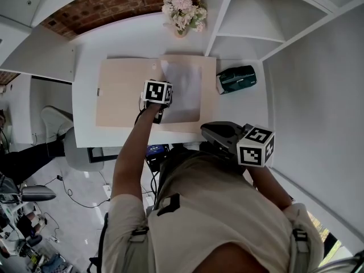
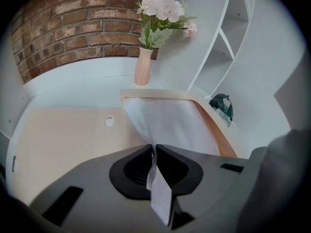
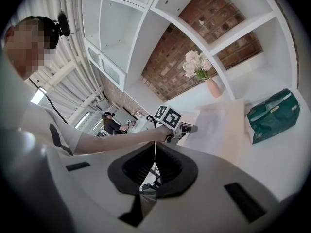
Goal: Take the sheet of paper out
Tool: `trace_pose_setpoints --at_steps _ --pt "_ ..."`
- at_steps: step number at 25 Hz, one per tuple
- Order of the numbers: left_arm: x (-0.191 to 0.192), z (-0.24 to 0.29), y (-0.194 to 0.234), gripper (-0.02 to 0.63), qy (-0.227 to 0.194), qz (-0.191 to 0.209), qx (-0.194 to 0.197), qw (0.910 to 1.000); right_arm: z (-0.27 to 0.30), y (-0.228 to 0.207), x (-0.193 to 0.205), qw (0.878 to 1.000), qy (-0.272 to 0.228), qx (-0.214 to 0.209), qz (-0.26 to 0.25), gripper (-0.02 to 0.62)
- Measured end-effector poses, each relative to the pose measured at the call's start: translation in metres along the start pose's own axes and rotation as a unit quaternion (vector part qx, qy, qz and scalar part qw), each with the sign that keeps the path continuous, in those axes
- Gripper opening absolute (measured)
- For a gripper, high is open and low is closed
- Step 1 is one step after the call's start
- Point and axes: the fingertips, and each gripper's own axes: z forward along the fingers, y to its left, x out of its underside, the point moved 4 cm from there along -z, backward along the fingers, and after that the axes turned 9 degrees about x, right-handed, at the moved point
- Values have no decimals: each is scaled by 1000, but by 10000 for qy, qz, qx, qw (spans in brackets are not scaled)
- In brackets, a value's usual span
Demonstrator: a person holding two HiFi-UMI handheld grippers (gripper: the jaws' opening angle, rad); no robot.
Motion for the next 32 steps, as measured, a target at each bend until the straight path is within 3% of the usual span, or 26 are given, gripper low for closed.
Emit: trace_pose_setpoints --at_steps 32 --pt "3 -17 8 32 -92 -77 -186 9998 -7 4 3 9999 -112 2 -67 26"
